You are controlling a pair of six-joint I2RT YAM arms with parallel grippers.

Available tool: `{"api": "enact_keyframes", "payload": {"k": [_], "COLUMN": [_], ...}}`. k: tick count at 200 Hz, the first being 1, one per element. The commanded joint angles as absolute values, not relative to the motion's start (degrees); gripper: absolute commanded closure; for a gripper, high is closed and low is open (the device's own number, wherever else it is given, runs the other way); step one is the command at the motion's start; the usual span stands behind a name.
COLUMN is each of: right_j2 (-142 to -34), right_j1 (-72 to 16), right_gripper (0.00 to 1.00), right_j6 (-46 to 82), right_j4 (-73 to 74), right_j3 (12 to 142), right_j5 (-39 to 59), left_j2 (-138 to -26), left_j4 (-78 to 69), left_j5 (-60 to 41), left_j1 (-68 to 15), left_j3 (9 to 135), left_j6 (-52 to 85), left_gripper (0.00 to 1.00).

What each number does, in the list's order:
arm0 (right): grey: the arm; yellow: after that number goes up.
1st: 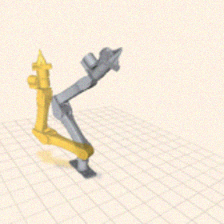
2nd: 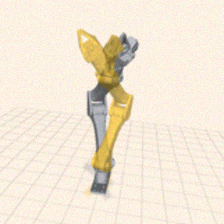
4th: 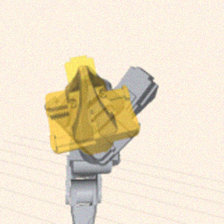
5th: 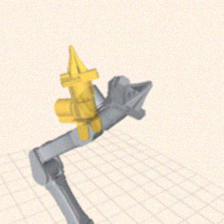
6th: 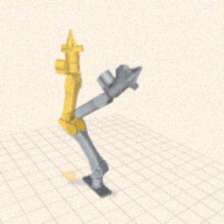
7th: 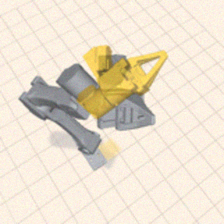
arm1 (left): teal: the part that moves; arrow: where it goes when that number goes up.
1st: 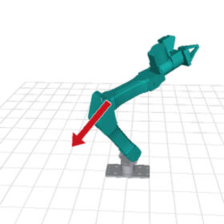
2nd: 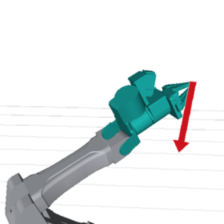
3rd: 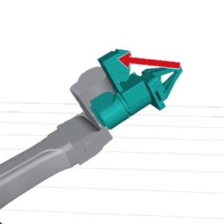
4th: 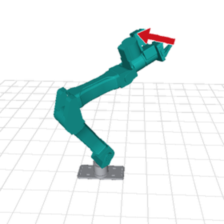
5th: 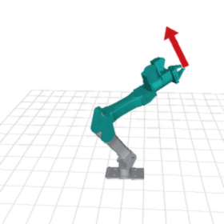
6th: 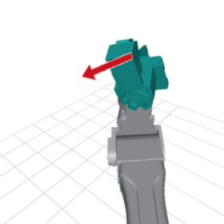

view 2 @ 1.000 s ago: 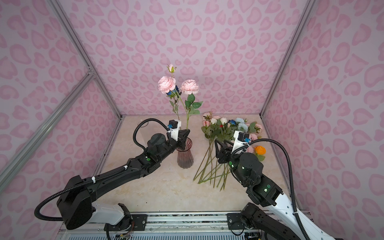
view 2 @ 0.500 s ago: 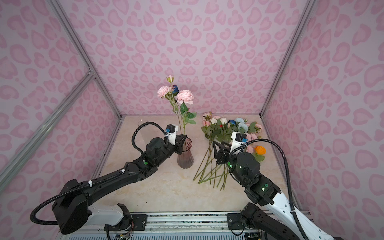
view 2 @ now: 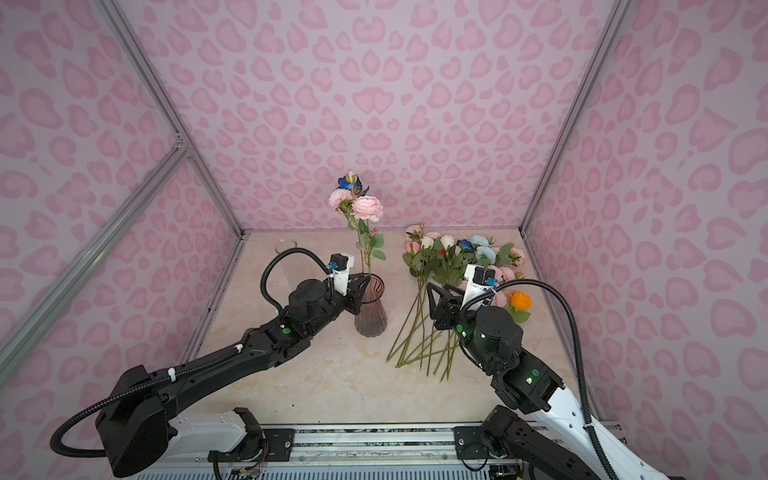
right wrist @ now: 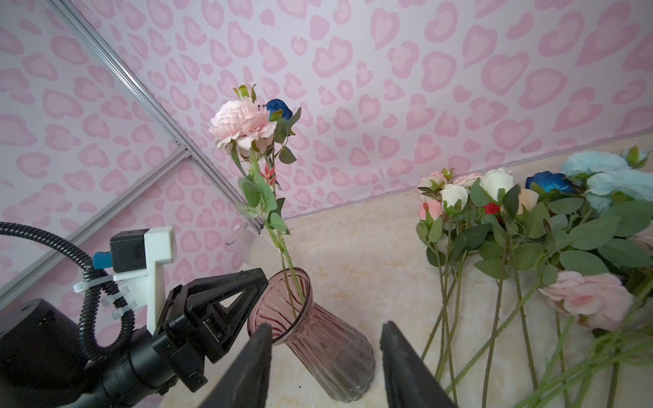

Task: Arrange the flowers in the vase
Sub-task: 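Lower the pink rose stems into the vase with the left gripper and release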

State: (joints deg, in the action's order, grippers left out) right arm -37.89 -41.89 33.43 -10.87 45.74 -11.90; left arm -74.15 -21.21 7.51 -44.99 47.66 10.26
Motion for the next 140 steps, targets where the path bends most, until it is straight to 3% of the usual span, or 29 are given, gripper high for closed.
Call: {"api": "enact_keyframes", "payload": {"k": [1, 96, 135, 140], "right_j2": [-37.20, -39.39, -49.87, -51.83], "right_j1": [-42.00, -41.75, -33.93, -32.17], "right_gripper": [0.49, 0.49, 0.49, 0.50], "right_j6": [33.52, 32.83, 32.16, 32.17], "right_j4": [-11.74, -14.44, -26.46, -27.81], "right_j3": [45.18, 47.02, 54.29, 55.12], "right_j5": [-13.30, -15.58, -9.55, -8.16], "left_j2": [-72.45, -61.38, -51.73, -50.88], "left_j4": [-20.42, -13.30, -1.35, 0.34], "left_j5": [7.90, 9.83, 23.53, 26.06], "left_j1": [-45.39, -46.14, -46.14, -46.01], "left_j3": [48.17, 46.81, 49.14, 49.49], "left_j6": [8.78, 8.96, 14.31, 14.98], "left_gripper": [0.77, 0.75, 0.70, 0.65]}}
